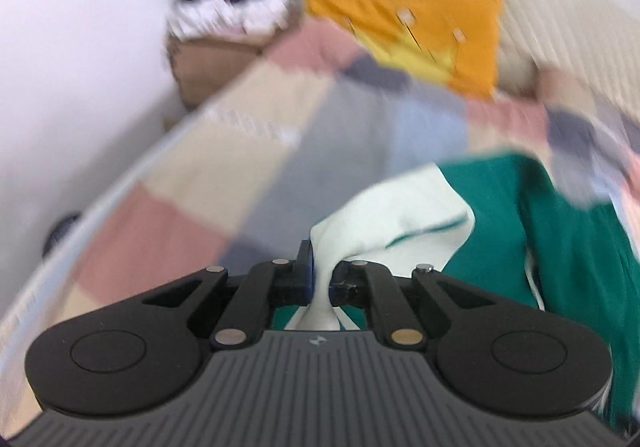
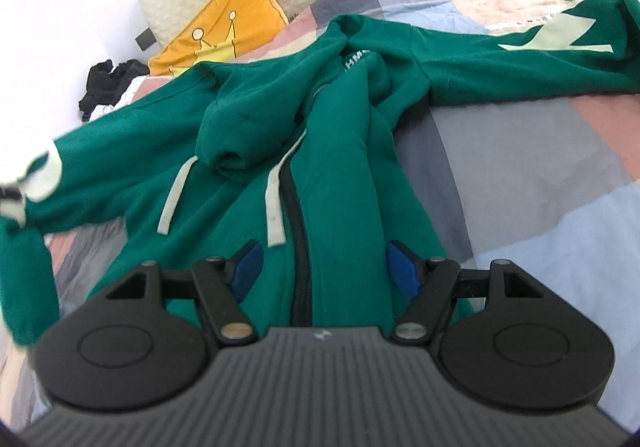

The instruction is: Fold large clothes

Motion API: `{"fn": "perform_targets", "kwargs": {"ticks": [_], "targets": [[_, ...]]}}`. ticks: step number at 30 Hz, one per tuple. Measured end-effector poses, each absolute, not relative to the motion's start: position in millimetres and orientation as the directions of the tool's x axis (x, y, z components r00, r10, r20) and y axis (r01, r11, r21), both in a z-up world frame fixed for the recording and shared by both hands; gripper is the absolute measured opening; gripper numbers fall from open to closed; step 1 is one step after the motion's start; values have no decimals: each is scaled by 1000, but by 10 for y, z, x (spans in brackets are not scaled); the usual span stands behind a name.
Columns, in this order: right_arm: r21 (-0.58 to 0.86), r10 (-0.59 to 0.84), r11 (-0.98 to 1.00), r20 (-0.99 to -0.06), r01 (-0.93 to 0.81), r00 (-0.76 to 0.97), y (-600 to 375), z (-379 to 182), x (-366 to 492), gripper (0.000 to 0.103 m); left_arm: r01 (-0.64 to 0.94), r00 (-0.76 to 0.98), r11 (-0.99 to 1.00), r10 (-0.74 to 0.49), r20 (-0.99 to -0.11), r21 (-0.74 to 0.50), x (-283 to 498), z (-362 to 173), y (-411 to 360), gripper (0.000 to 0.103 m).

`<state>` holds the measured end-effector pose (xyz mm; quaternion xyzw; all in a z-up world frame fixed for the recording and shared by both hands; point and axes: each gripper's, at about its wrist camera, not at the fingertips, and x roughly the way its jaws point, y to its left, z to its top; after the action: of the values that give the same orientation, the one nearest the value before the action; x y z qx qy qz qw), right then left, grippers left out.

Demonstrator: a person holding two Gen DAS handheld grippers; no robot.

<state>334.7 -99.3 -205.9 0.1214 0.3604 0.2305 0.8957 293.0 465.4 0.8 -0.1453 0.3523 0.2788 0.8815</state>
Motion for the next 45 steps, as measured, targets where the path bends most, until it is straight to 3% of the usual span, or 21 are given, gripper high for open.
{"fn": "perform_targets", "kwargs": {"ticks": [9,13,21,24,28,38,45], "targets": [[413,515,851,-537,-324,668,-977,-2114,3639,70,-715,572,697,537,-620,-57,4299,315,5531,7],[426,526,843,-526,-328,669,-924,-2170,3769,70,-780,501,624,579,-643,-46,4800,-89,5890,7],[407,542,838,-547,-363,638,-744,-2290,3927,70,-818,414,575,556,-720,-27,4892,-1055,6088,8],[428,550,832,-547,-354,631,-763,-2310,3956,72,-815,424,579,553,-717,-36,4836,-1064,6057,16],[433,557,827,-542,-358,629,-737,-2269,3913,72,-783,434,621,508,-744,-32,4729,-963,5920,68],[439,583,807,-485,-395,651,-883,-2052,3666,72,-643,540,750,299,-787,-156,3857,-551,4767,71],[408,584,808,-464,-424,666,-1086,-1896,3410,72,-550,578,793,132,-806,-264,2946,-657,3873,71]]}}
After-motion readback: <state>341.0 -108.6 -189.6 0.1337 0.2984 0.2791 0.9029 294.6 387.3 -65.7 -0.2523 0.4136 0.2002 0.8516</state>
